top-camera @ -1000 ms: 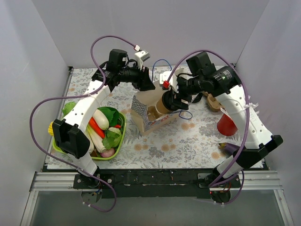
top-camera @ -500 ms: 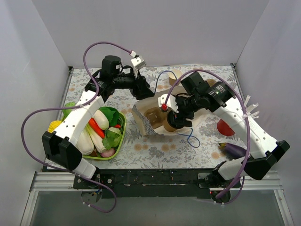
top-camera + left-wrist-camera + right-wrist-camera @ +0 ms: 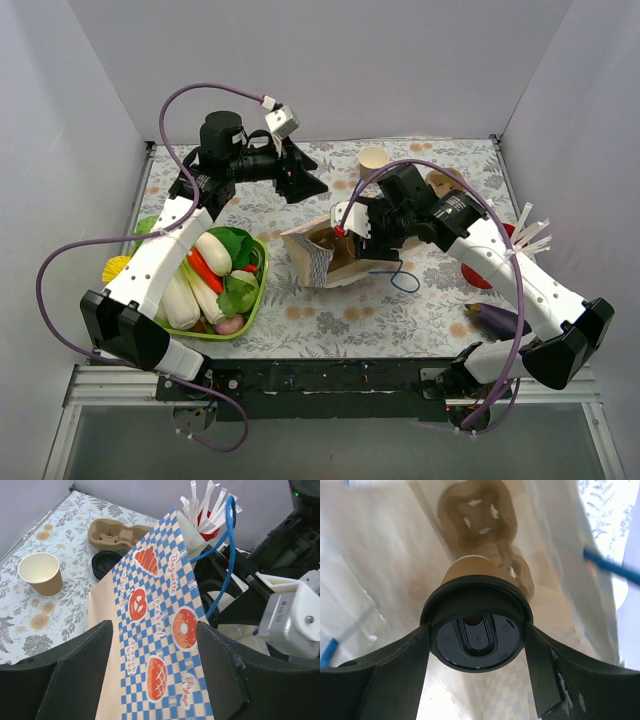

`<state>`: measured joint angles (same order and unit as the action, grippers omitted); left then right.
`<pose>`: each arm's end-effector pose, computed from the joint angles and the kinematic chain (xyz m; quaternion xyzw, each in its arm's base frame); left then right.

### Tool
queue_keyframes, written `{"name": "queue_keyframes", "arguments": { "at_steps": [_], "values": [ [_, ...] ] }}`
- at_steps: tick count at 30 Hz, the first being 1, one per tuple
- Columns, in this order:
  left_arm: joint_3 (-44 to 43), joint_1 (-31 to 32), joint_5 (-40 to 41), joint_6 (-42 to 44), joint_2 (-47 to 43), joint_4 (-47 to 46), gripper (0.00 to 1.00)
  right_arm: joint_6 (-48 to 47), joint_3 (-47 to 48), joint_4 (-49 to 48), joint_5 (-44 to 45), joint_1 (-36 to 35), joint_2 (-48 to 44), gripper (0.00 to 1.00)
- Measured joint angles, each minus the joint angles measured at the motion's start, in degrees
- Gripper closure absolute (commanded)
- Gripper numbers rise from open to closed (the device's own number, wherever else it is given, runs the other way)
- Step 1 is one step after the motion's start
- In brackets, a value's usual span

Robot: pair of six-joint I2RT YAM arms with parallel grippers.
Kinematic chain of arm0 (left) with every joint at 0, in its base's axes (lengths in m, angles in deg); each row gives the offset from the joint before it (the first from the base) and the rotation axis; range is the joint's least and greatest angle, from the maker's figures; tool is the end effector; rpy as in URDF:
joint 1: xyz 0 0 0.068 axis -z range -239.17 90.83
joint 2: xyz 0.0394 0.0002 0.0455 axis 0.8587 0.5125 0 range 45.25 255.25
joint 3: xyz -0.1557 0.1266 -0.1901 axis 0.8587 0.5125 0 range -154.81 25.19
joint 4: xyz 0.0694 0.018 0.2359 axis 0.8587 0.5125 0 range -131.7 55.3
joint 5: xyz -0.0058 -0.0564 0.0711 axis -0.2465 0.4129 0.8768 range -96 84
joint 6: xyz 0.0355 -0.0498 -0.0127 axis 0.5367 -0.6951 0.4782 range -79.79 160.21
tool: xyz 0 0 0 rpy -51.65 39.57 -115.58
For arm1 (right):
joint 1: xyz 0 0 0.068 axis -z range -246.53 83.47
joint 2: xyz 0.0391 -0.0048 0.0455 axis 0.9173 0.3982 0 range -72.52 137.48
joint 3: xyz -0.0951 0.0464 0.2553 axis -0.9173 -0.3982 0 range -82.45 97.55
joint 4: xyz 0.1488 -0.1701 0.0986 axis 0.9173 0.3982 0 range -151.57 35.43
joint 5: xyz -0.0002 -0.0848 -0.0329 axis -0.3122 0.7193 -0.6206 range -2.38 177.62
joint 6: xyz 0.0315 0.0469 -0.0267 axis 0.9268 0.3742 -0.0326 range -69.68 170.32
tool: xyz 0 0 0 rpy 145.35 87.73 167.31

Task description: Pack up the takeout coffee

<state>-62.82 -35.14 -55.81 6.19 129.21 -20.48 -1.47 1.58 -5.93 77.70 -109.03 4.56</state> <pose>0.2740 -0.1619 0.4249 0.1854 0.7489 -0.5576 0.3064 0.1862 0.1817 0.3709 -0.7041 0.6117 0.0521 0.3568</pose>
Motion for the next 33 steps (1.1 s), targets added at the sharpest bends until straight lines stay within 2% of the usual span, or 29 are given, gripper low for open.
{"name": "queue_keyframes", "arguments": {
  "at_steps": [9, 22, 33],
  "values": [
    [0.2, -0.7, 0.5, -1.4, -0.4, -0.4, 0.33, 0.2, -4.7, -9.7, 8.7, 0.0, -0.2, 0.99],
    [0.7, -0.7, 1.0, -2.0, -0.4, -0.4, 0.33, -1.2, -13.8, -13.0, 9.1, -0.3, -6.3, 0.99],
    [3.8, -1.0, 4.4, -2.9, 0.4, -0.5, 0.31, -5.3, -21.5, -21.4, 11.5, -0.4, -9.3, 0.99]
  ]
}}
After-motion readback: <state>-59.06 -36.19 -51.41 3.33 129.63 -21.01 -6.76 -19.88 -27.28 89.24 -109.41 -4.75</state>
